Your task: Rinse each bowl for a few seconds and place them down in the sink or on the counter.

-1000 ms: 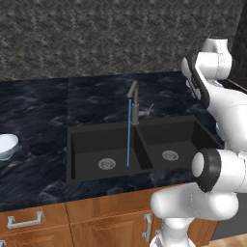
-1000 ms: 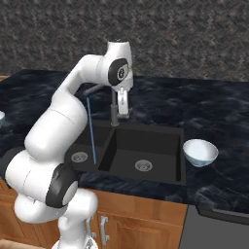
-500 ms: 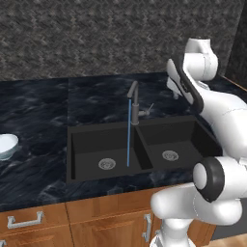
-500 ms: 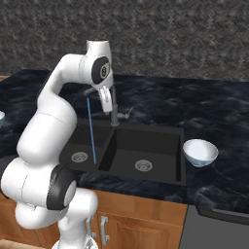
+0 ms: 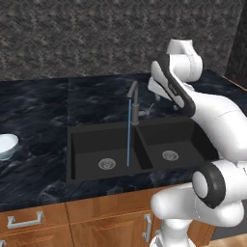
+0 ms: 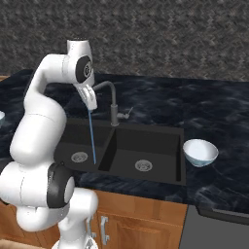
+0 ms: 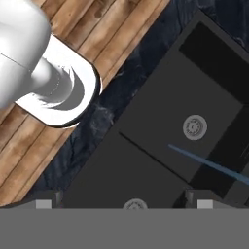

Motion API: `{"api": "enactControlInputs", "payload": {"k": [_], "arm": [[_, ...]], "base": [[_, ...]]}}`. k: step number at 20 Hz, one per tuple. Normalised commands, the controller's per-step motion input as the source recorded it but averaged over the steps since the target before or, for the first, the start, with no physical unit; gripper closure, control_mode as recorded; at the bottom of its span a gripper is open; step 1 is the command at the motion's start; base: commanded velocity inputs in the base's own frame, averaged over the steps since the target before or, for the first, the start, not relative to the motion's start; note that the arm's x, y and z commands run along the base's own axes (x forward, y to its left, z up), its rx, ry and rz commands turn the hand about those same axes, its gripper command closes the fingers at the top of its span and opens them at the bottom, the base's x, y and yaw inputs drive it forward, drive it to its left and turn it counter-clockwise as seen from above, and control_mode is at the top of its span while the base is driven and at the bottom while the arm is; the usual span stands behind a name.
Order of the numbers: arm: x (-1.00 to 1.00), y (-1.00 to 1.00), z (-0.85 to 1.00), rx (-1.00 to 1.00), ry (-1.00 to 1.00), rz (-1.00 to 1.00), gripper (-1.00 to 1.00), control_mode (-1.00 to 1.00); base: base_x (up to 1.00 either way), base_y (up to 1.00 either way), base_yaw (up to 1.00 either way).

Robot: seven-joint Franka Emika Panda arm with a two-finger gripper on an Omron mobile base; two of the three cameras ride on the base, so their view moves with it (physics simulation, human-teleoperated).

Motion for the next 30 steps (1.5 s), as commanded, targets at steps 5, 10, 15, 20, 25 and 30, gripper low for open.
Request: {"api": "enactControlInputs", "payload": {"k": [5,10,15,20,25,30], "arm": [[-0.01,0.7,0.0,0.0,0.0,0.17,-1.0,-1.0],[-0.04,0.69,0.0,0.0,0.0,0.17,-1.0,-1.0],[0.0,0.76,-0.02,0.0,0.0,0.15,-1.0,-1.0],[0.0,0.81,-0.08,0.0,0.0,0.12,-1.0,-1.0],[-0.04,0.68,-0.1,0.0,0.0,0.11,-1.0,-1.0],[-0.08,0.5,-0.16,0.01,-0.01,0.08,-1.0,-1.0]], "base": [[0.0,0.0,0.0],[0.0,0.0,0.0],[0.0,0.0,0.0],[0.0,0.0,0.0],[0.0,0.0,0.0],[0.0,0.0,0.0]]}}
